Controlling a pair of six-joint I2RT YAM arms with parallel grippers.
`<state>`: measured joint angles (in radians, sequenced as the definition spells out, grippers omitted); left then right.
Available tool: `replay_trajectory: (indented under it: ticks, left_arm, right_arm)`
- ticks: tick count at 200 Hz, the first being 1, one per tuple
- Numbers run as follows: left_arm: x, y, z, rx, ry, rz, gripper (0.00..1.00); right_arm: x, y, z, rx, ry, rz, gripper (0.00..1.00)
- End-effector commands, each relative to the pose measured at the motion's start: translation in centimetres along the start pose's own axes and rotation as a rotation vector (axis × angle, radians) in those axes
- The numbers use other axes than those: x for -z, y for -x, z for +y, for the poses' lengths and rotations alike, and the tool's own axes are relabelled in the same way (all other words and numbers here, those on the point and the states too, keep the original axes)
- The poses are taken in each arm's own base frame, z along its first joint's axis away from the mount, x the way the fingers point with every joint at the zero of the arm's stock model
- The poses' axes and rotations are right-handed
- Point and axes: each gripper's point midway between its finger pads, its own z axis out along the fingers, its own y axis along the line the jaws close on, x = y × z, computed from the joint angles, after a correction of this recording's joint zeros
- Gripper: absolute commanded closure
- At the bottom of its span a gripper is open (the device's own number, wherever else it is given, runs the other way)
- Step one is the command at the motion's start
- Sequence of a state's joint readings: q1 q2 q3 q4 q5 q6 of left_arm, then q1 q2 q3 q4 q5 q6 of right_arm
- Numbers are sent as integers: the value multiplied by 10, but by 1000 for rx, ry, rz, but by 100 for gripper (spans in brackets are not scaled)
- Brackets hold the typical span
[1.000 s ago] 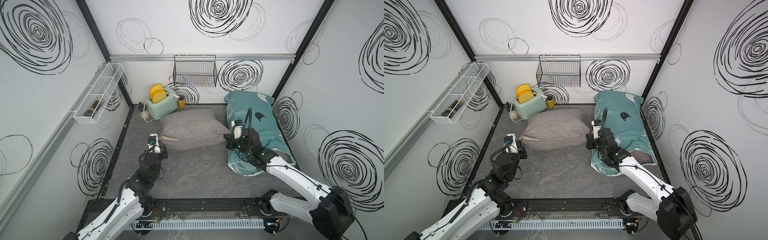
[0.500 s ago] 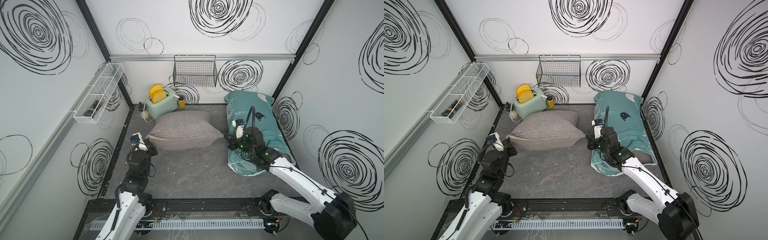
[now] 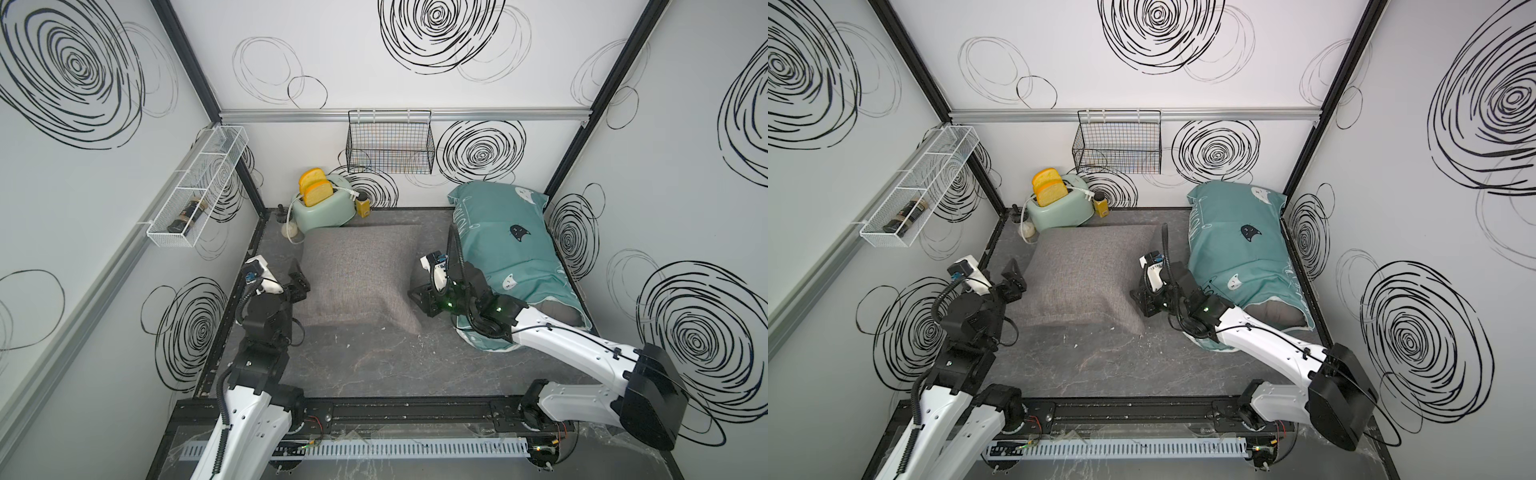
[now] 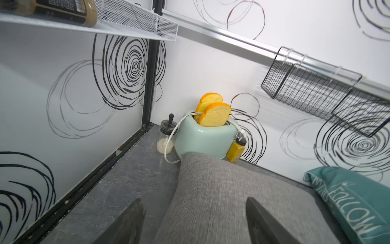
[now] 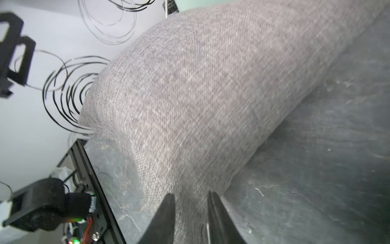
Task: Zip up pillowcases
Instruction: Place the pillowcase at the center of the board, then adjust the pillowcase at the center of the board.
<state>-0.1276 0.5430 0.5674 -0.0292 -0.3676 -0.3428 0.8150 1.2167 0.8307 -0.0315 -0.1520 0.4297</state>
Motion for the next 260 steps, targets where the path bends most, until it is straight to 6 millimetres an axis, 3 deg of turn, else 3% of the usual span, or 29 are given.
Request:
replay_trajectory:
  ticks: [1, 24, 57, 79, 99, 120, 165, 187, 218, 260]
  left_arm:
    - [1, 10, -1, 2, 11, 5, 11]
    - [0, 12, -15, 2, -54, 25, 0]
    - [-5, 5, -51, 17, -205, 119, 4]
    - [-4, -3, -87, 37, -323, 178, 4]
    - [5, -17, -132, 75, -468, 254, 4]
    - [24, -39, -186, 106, -618, 337, 4]
    - [80, -96, -302, 139, -905, 499, 4]
    - [96, -127, -347, 132, -993, 574, 4]
    - [99, -173, -394, 100, -1038, 662, 3]
    - [93, -231, -426, 52, -1045, 763, 0]
  right_arm:
    - [22, 21, 5, 26, 13, -67, 54]
    - [45, 33, -13, -10, -45, -87, 40]
    - [82, 53, -60, -118, -166, -105, 26]
    - [104, 59, -88, -145, -280, -97, 19]
    - [130, 65, -120, -201, -422, -113, 10]
    - [158, 68, -149, -263, -523, -142, 0]
    - [208, 52, -212, -441, -696, -191, 2]
    - [229, 44, -237, -522, -788, -251, 3]
    - [268, 35, -272, -633, -918, -365, 3]
    - [254, 20, -296, -750, -838, -379, 3]
